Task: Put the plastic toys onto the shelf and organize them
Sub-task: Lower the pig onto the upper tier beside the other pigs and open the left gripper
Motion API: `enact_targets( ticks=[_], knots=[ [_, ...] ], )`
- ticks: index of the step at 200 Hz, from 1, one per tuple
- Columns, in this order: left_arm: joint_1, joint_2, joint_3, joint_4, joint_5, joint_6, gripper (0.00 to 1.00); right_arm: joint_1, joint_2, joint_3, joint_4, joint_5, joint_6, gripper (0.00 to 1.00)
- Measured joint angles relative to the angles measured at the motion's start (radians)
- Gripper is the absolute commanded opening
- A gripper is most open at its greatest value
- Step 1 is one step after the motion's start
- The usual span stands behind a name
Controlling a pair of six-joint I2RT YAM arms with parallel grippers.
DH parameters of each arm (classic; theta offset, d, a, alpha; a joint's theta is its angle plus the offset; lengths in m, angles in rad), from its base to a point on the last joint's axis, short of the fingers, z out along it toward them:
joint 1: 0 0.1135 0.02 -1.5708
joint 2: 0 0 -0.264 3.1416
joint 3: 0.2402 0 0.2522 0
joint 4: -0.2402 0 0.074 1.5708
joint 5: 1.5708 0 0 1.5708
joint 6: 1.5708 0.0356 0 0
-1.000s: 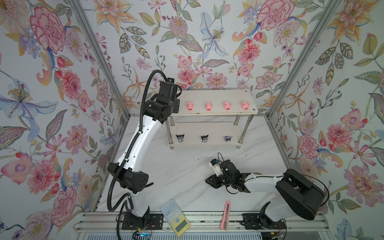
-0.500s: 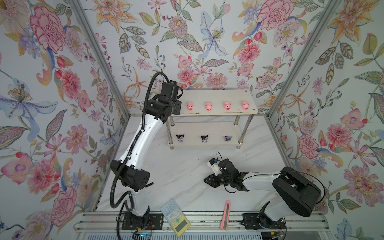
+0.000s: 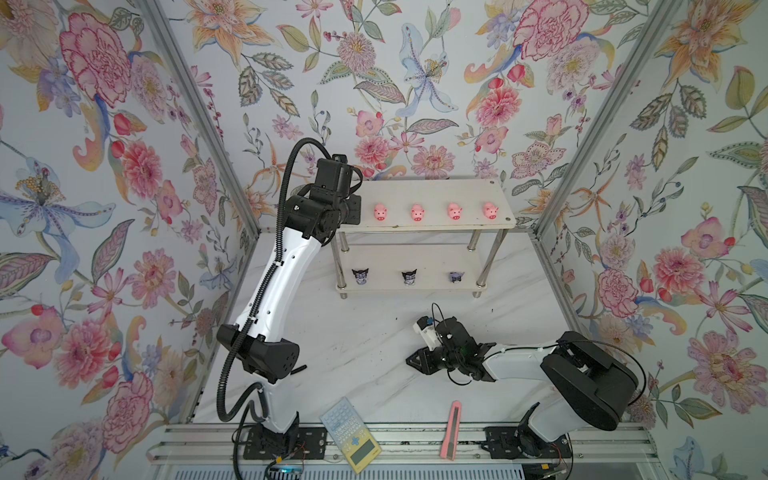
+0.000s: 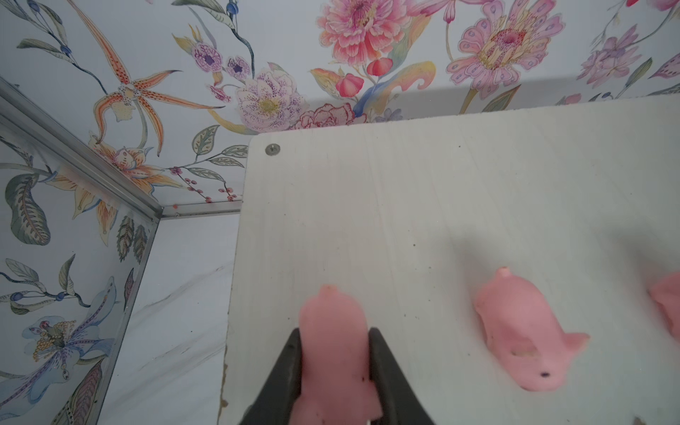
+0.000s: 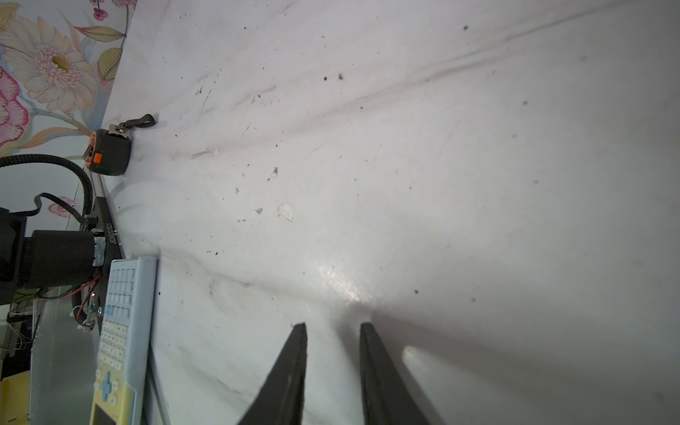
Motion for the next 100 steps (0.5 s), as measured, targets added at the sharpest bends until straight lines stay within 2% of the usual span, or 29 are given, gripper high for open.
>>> enact_targets(
  ticks=[52,100],
  knots=[
    [0.000,0.001,0.003,-0.015,0.015,-0.018,0.30,0.000,0.000,0.000,0.000,-0.004,0.000,0.29],
    [0.000,0.000,-0.101,0.029,0.030,-0.034,0.30,0.000,0.000,0.001,-0.001,-0.005,0.000,0.29]
  ],
)
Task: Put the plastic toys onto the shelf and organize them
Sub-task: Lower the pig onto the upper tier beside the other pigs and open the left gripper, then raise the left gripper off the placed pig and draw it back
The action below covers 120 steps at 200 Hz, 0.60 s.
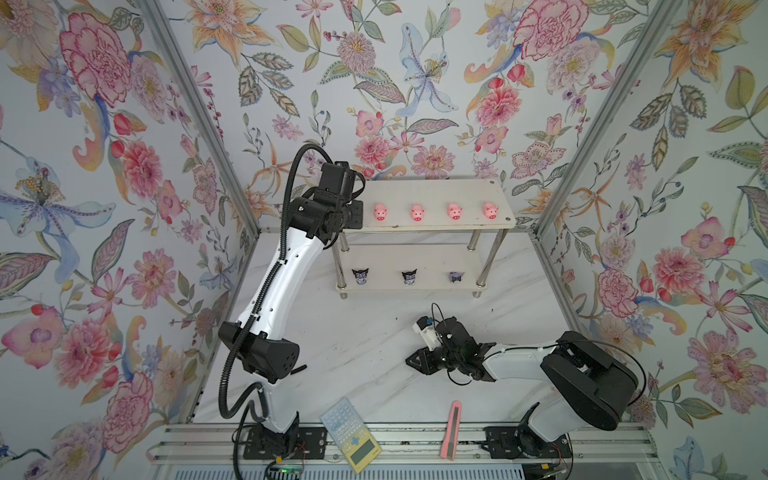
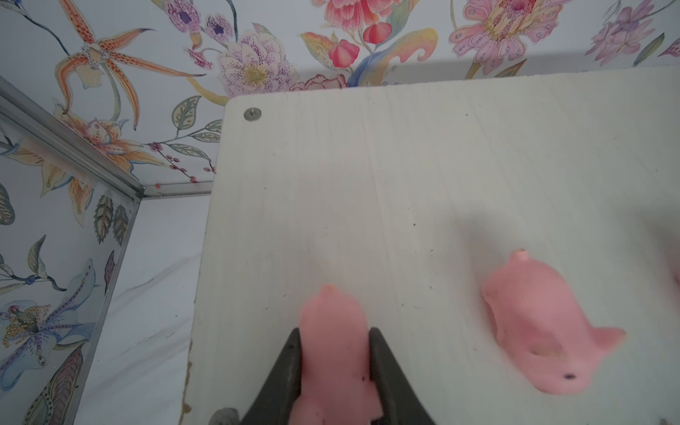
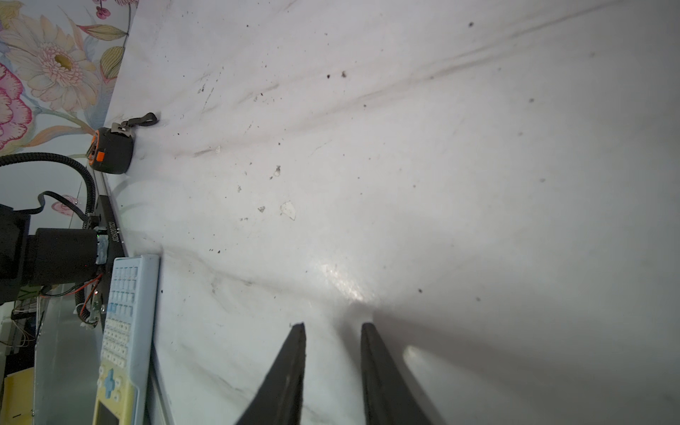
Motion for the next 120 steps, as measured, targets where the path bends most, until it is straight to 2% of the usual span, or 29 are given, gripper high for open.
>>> enact_targets(
  ticks=[15,41,70,120],
  knots=[
    [0.000,-0.008,-0.023,0.029,0.000,-0.002,0.31,0.000,0.000,0.000,0.000,0.000,0.000,0.29],
    [0.000,-0.014,-0.034,0.040,-0.001,-0.003,0.38,0.000,0.000,0.000,0.000,-0.001,0.000,0.30],
    [0.000,-0.014,-0.039,0.040,-0.002,-0.006,0.52,0.000,0.000,0.000,0.000,-0.003,0.000,0.31],
    [0.000,-0.013,-0.034,0.035,-0.005,0.000,0.67,0.000,0.000,0.001,0.000,-0.006,0.000,0.32]
  ],
)
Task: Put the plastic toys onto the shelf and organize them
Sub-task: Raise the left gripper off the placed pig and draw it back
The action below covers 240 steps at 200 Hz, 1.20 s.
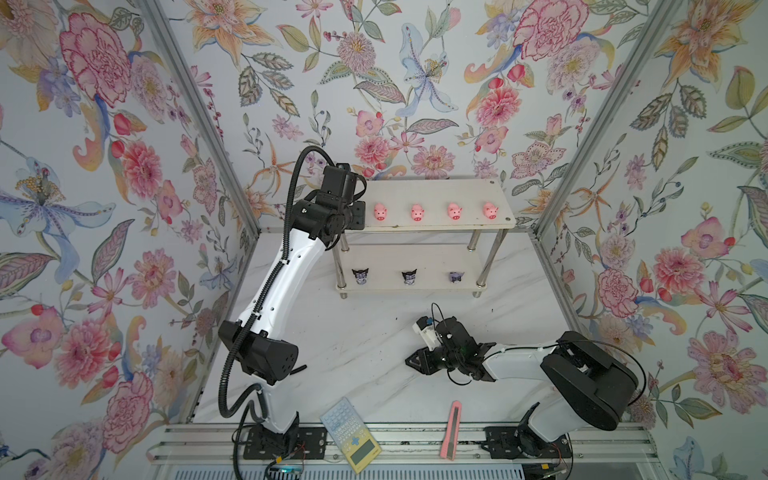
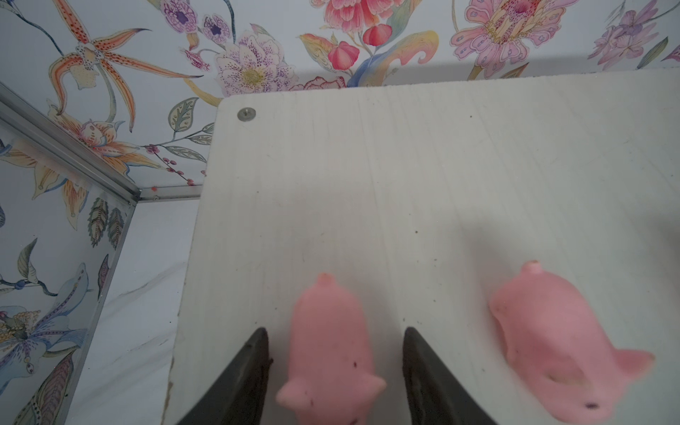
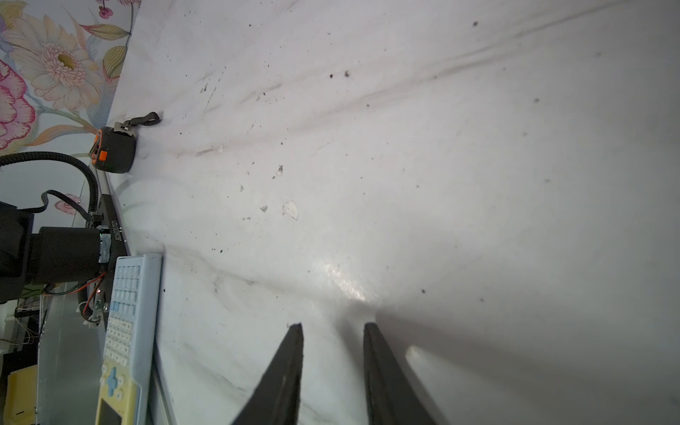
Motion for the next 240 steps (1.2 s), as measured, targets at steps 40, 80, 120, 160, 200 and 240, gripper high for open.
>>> enact_targets(
  ticks=[40,80,120,160,200,240],
  knots=[
    [0.000,0.015,0.098,-0.060,-0.009,0.002,0.81,0.000,0.001,0.003,-0.005,0.000,-0.001,0.33],
    [0.000,-0.043,0.153,-0.060,-0.053,0.010,0.79,0.000,-0.042,0.008,-0.077,0.046,-0.021,0.35],
    [-0.008,-0.414,-0.391,0.190,-0.079,0.039,0.79,0.000,-0.168,-0.024,-0.148,0.209,-0.085,0.35],
    [-0.022,-0.699,-0.850,0.486,-0.086,0.043,0.73,0.000,-0.306,-0.049,-0.192,0.392,-0.147,0.43],
    [-0.045,-0.856,-1.158,0.709,-0.086,0.047,0.72,0.000,-0.538,-0.049,-0.285,0.576,-0.162,0.54],
    [-0.046,-0.950,-1.397,0.892,-0.091,0.081,0.71,-0.011,-0.766,-0.061,-0.366,0.751,-0.175,0.63]
  ],
)
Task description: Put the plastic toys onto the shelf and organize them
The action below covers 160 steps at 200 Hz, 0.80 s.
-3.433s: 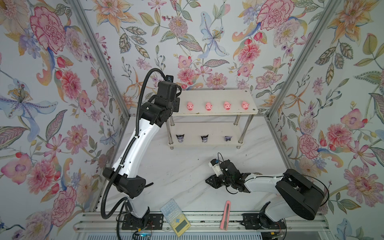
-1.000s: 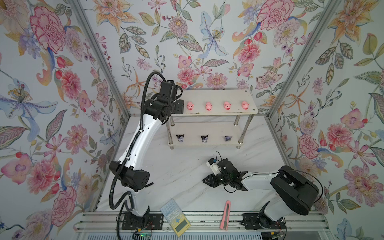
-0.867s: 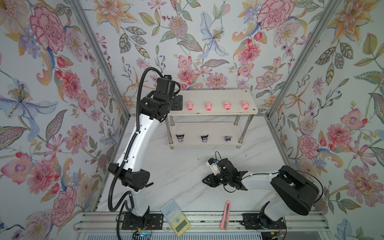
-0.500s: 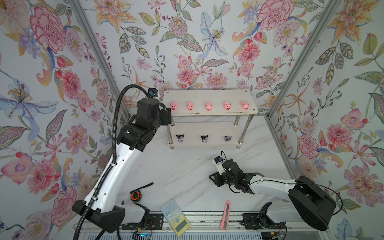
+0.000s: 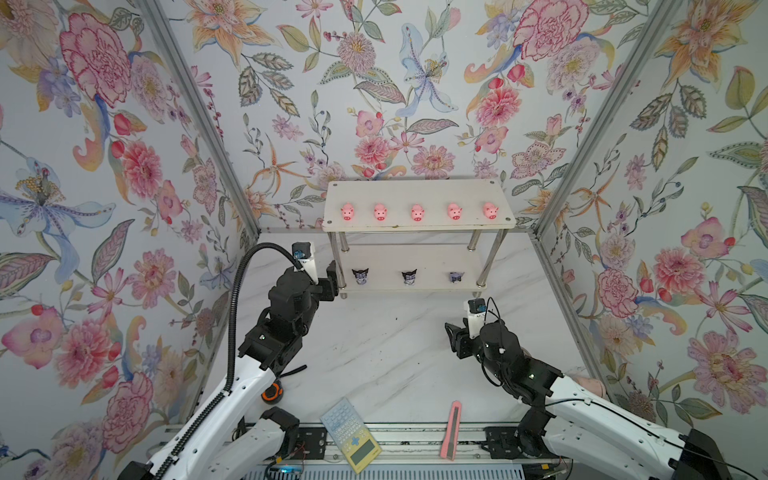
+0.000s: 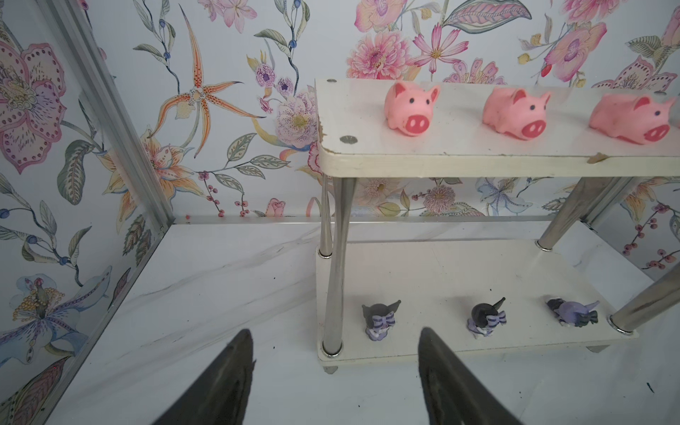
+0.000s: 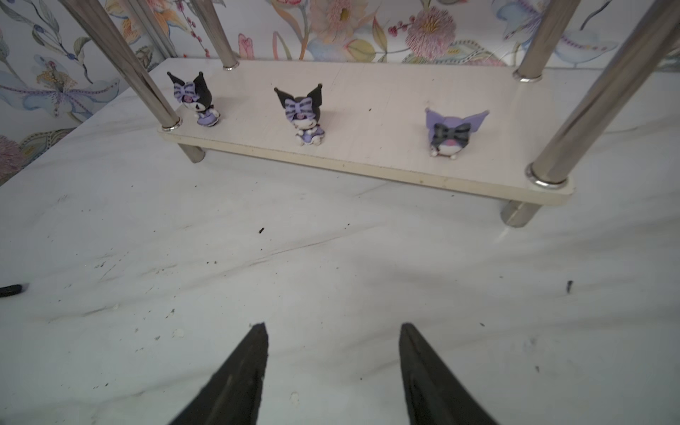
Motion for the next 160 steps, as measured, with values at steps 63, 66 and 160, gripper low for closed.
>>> enact_targets(
  ticks=[63,66,160],
  knots=[
    [0.000,-0.071,-0.291,0.283,-0.065,0.030,0.73,-0.089,-0.117,-0.026,-0.104,0.182,-0.004,0.70],
    [0.000,-0.074,-0.301,0.291,-0.072,0.030,0.73,-0.096,-0.121,-0.027,-0.110,0.191,-0.003,0.71],
    [0.000,-0.137,-0.572,0.557,-0.282,0.077,0.99,-0.370,-0.171,-0.053,-0.169,0.176,0.048,0.94]
  ],
)
